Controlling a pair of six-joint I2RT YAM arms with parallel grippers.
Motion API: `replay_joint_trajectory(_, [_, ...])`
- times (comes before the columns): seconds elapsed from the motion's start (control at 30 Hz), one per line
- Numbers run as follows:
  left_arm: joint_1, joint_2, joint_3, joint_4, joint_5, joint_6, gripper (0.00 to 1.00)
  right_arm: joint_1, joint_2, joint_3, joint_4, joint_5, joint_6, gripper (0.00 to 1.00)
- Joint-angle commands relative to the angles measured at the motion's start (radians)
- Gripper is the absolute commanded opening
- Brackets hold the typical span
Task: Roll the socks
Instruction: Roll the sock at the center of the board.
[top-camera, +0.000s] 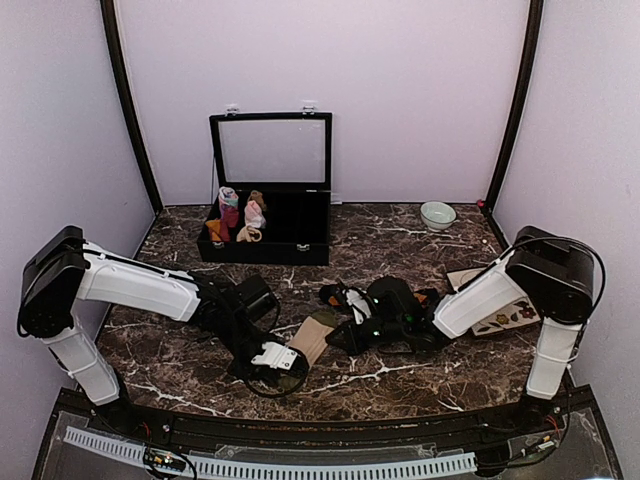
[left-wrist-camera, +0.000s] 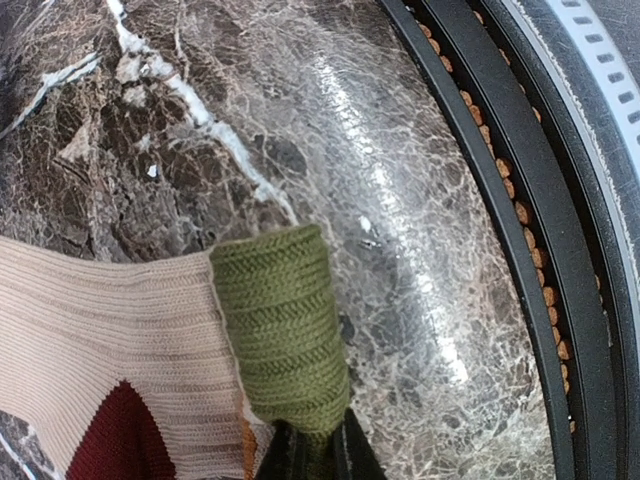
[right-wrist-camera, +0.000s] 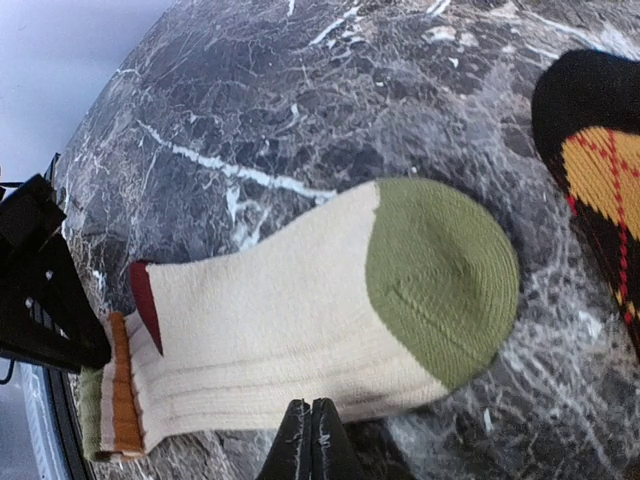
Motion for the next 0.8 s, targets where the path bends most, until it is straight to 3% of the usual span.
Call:
replay_joint_trajectory(0.0, [-0.008, 0.094, -0.084, -0.213, -0.152, -0.066, 0.02, -0.015, 0.028, 0.083, -0.086, -0.006, -0.027, 0.00])
replay_joint_trajectory(0.2, [-0.017, 0.115, -0.080, -0.222, -0.156, -0.076, 0.02, -0.036, 0.082, 0.186, -0.157, -0.046, -0.012, 0.00])
replay_joint_trajectory(0.33, [-0.031, 0.143, -0.063, -0.255, -0.138, -0.097, 0.02, -0.037, 0.196, 0.296, -0.299, -0.063, -0.033, 0.00])
replay_joint_trajectory(0.77, [-0.077, 0.183, -0.060, -0.282, -0.111, -0.133, 0.01, -0.106, 0.200, 0.317, -0.426, 0.224, -0.073, 0.00])
